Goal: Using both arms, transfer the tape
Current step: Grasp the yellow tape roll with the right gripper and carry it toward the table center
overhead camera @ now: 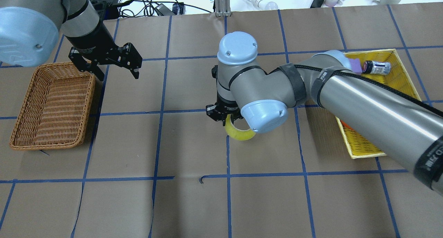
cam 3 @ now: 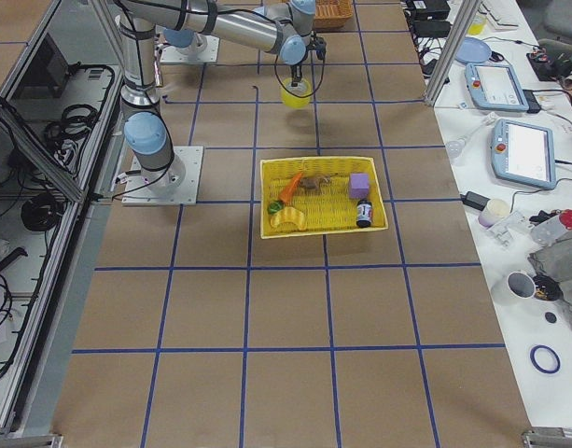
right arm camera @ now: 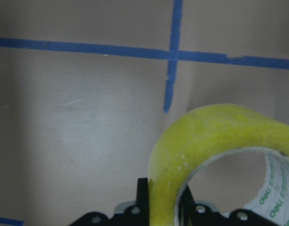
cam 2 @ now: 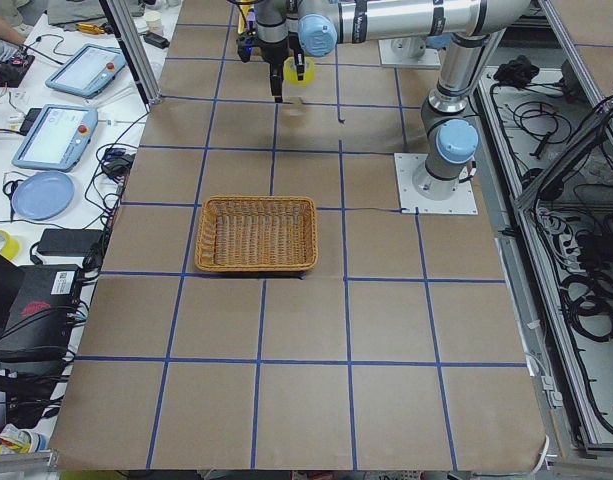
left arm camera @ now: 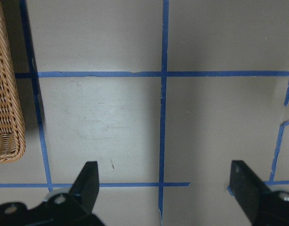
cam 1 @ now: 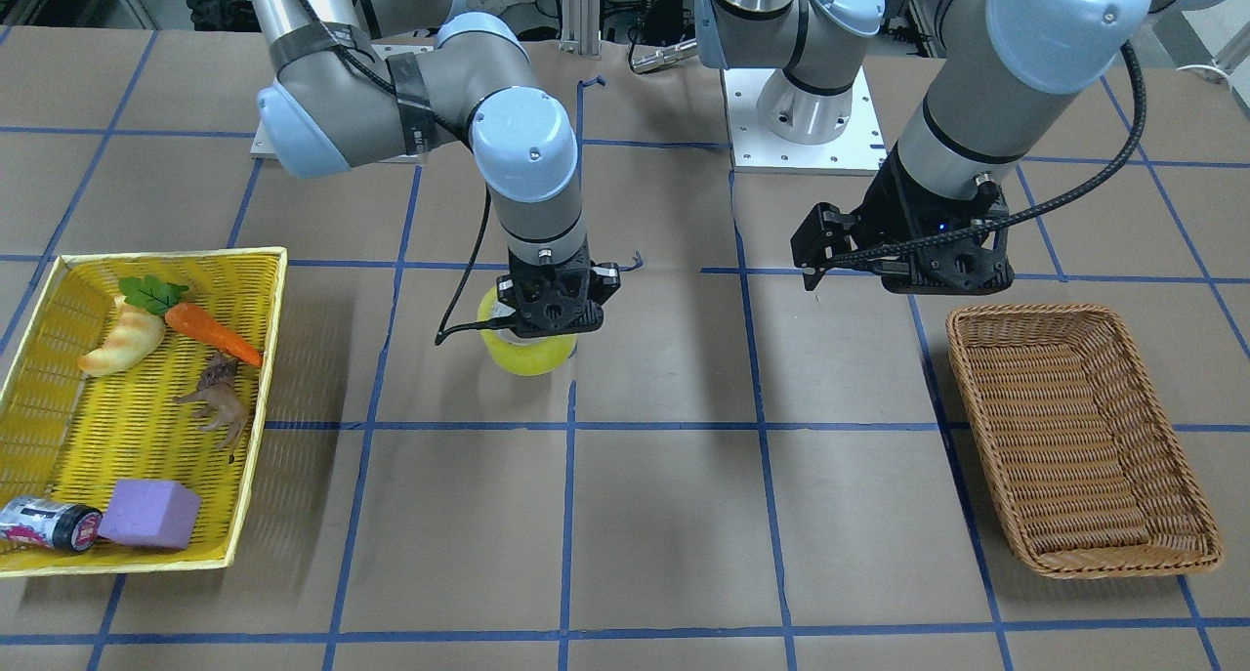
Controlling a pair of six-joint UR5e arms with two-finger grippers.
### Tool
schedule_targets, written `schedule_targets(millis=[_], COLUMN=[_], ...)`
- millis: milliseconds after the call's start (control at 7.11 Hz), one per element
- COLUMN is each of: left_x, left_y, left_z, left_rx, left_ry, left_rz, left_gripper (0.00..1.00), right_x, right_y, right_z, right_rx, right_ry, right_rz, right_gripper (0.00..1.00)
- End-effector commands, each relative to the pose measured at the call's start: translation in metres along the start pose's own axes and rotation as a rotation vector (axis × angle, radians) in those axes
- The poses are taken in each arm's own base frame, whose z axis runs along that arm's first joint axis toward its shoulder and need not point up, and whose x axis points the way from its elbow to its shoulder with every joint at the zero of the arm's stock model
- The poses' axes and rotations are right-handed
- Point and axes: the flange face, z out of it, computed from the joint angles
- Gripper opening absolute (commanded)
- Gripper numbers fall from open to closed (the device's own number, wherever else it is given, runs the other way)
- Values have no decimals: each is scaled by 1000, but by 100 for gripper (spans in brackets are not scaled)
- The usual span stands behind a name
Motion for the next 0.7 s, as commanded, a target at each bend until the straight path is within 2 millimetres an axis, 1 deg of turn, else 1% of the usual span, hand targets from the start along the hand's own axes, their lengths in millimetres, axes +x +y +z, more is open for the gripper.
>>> schedule_targets(millis=[0,141,422,562], left_x=[0,0,0,0], left_y=[-2,-3,-4,-4], left_z=[3,4,4,4], left_rx=[-6,-9,-9,-9], left_ry=[-1,-1,-1,-1], left_rz=[-2,0,0,0], left_gripper=[100,100,100,100], right_x=[-44,-53,-57,-60], right_y=[12,13,11,8], right_z=[29,41,58,58], right_rx=[-3,-5,-12,19], right_ry=[-50,-52,-49,-64], right_rz=[3,-6,-14,-20], right_gripper=[0,0,0,0])
